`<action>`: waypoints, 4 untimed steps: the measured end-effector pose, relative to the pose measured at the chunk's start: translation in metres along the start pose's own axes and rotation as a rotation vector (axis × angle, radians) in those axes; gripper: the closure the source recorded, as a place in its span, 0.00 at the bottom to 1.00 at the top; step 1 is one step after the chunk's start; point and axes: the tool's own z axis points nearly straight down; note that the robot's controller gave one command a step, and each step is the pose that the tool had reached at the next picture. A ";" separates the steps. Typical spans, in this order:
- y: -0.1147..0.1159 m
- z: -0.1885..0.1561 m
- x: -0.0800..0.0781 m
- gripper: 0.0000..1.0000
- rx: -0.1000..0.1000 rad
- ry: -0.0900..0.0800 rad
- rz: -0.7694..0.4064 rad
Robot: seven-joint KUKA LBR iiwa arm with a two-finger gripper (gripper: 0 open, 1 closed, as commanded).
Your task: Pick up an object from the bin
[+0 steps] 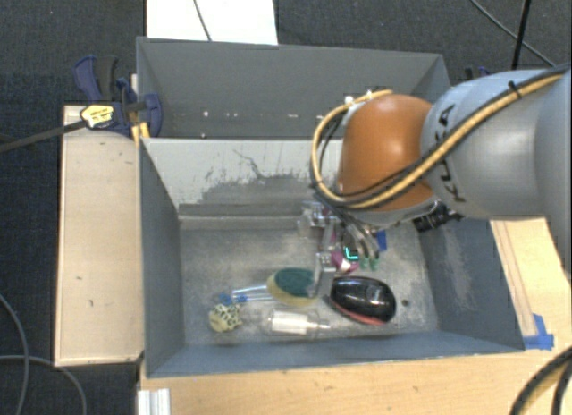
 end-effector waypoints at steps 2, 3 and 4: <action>0.092 0.075 0.007 1.00 -0.001 -0.006 0.083; 0.043 0.075 -0.020 1.00 0.001 -0.010 0.111; 0.025 -0.110 -0.023 1.00 -0.002 -0.017 0.061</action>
Offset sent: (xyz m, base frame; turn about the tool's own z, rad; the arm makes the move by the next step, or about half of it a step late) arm -0.0084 0.0916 -0.0749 0.0805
